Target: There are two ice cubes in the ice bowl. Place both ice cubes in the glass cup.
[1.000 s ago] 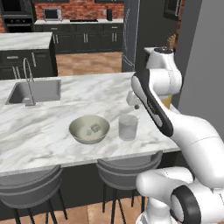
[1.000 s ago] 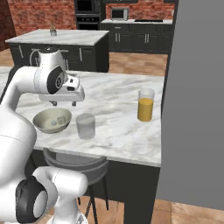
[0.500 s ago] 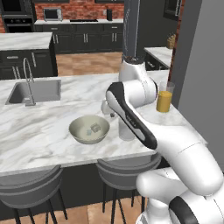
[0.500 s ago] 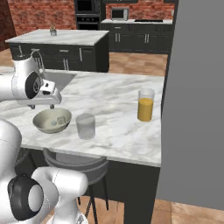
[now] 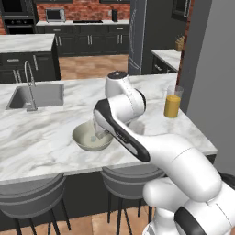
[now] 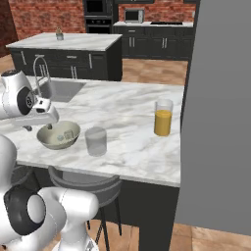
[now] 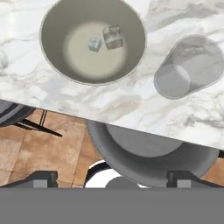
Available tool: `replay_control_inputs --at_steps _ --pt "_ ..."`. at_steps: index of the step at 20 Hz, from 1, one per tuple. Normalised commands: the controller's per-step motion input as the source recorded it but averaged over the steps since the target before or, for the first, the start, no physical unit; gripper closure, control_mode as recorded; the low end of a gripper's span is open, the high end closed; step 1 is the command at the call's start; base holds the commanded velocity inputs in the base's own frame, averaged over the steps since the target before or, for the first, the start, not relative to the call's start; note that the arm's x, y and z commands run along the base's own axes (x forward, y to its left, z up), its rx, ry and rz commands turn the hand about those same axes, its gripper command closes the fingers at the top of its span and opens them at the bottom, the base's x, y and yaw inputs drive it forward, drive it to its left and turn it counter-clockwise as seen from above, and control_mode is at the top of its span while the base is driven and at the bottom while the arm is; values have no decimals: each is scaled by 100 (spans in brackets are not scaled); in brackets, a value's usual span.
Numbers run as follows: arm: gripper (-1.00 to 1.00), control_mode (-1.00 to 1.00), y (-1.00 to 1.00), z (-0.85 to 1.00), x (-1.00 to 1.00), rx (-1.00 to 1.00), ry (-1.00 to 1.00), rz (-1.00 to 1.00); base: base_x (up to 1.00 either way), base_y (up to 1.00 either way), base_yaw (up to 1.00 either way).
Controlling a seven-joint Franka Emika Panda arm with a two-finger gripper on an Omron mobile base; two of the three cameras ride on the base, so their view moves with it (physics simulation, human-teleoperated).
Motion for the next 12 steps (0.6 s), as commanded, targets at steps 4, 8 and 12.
replay_control_inputs --at_steps 4,8,12 --pt "-100 -100 0 -27 23 -12 11 0 0 0 0" --pt "-100 -100 0 -29 31 -4 9 0 0 0 0" --pt "-100 -100 0 -33 33 0 2 0 0 0 0"
